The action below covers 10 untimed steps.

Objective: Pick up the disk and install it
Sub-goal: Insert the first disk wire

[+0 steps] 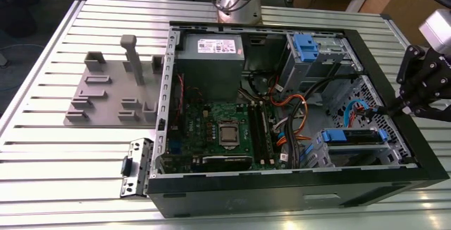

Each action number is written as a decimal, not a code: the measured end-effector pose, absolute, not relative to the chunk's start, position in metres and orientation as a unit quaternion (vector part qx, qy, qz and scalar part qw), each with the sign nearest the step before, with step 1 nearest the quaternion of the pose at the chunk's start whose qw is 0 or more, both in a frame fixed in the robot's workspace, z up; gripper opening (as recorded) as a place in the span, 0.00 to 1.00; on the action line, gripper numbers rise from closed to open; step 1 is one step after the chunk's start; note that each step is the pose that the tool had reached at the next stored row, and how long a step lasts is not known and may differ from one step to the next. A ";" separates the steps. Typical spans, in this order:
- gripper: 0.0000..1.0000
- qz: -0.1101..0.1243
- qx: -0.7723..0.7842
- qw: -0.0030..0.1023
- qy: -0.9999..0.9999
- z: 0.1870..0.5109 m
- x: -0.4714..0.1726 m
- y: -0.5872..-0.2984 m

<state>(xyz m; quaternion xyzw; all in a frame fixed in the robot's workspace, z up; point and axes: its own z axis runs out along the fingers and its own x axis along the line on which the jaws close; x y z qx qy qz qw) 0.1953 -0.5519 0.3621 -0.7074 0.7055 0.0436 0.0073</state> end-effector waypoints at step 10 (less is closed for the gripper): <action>0.35 0.042 -0.707 0.005 0.706 0.362 0.195 -0.548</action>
